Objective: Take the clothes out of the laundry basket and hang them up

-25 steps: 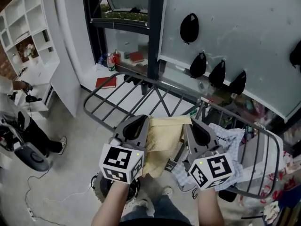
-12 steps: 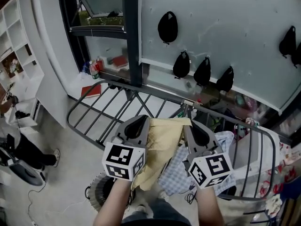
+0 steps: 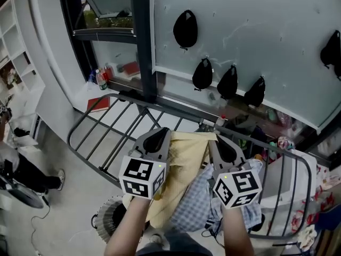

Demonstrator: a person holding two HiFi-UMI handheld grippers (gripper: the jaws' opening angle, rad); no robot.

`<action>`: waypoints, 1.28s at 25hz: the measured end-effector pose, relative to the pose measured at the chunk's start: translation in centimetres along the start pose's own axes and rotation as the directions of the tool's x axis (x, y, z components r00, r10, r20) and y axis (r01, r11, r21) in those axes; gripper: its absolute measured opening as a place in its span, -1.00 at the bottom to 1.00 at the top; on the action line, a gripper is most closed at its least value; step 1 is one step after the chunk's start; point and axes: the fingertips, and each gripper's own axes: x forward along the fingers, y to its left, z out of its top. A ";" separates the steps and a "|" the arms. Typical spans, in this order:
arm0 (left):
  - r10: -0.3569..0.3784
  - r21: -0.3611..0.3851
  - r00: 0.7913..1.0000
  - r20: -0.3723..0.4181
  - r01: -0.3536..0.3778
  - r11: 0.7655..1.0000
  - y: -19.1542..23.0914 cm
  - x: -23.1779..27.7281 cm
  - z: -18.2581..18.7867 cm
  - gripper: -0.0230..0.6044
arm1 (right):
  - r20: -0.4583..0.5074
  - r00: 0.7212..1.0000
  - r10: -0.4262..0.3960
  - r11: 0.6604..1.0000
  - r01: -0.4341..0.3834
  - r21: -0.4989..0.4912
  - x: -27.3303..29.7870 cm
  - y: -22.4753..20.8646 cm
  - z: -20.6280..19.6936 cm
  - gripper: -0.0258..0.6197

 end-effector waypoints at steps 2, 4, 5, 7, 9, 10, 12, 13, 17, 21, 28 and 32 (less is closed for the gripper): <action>0.004 0.001 1.000 -0.003 -0.004 1.000 0.1 1.5 0.0 -0.85 | -0.010 1.000 -0.012 1.000 0.012 0.007 0.9 -1.2 0.0 -0.88; 0.006 0.002 1.000 -0.007 -0.006 1.000 0.2 2.9 0.0 -0.85 | -0.015 1.000 -0.011 1.000 0.011 0.007 1.7 -2.4 -0.1 -0.88; 0.006 0.001 1.000 -0.008 -0.006 1.000 0.2 3.6 0.1 -0.85 | -0.017 1.000 -0.014 1.000 0.014 0.011 2.1 -3.0 -0.1 -0.88; 0.007 0.001 1.000 -0.010 -0.007 1.000 0.3 4.8 0.2 -0.85 | -0.023 1.000 -0.017 1.000 0.017 0.017 2.8 -4.0 -0.3 -0.88; 0.008 0.003 1.000 -0.021 -0.008 1.000 0.4 6.0 -0.3 -0.85 | -0.039 0.999 -0.024 1.000 0.024 0.014 3.5 -4.8 -1.0 -0.88; 0.008 0.004 0.999 -0.031 -0.008 1.000 0.5 6.6 -0.8 -0.85 | -0.053 0.998 -0.031 0.999 0.031 0.011 3.8 -5.2 -1.5 -0.88; 0.008 0.000 0.998 -0.058 -0.008 1.000 0.6 7.5 -2.3 -0.85 | -0.084 0.996 -0.041 0.999 0.042 0.002 4.3 -5.7 -2.8 -0.88; 0.007 -0.006 0.997 -0.072 -0.007 1.000 0.6 7.9 -3.1 -0.85 | -0.100 0.994 -0.046 0.999 0.046 -0.002 4.5 -5.9 -3.5 -0.88; 0.007 -0.023 0.990 -0.138 -0.011 1.000 0.6 9.0 -6.7 -0.85 | -0.173 0.982 -0.075 0.997 0.070 -0.033 5.2 -6.7 -6.6 -0.87; 0.017 0.006 0.980 -0.197 -0.016 1.000 0.7 9.7 -9.6 -0.84 | -0.246 0.964 -0.104 0.992 0.085 -0.089 6.0 -7.1 -9.6 -0.87; 0.017 0.047 0.959 -0.283 -0.004 0.999 0.2 10.3 -13.2 -0.84 | -0.351 0.928 -0.127 0.989 0.090 -0.119 6.2 -7.5 -13.3 -0.84; 0.006 0.042 0.950 -0.314 0.008 0.999 0.0 10.4 -14.2 -0.84 | -0.371 0.920 -0.128 0.990 0.094 -0.109 6.2 -7.5 -14.0 -0.81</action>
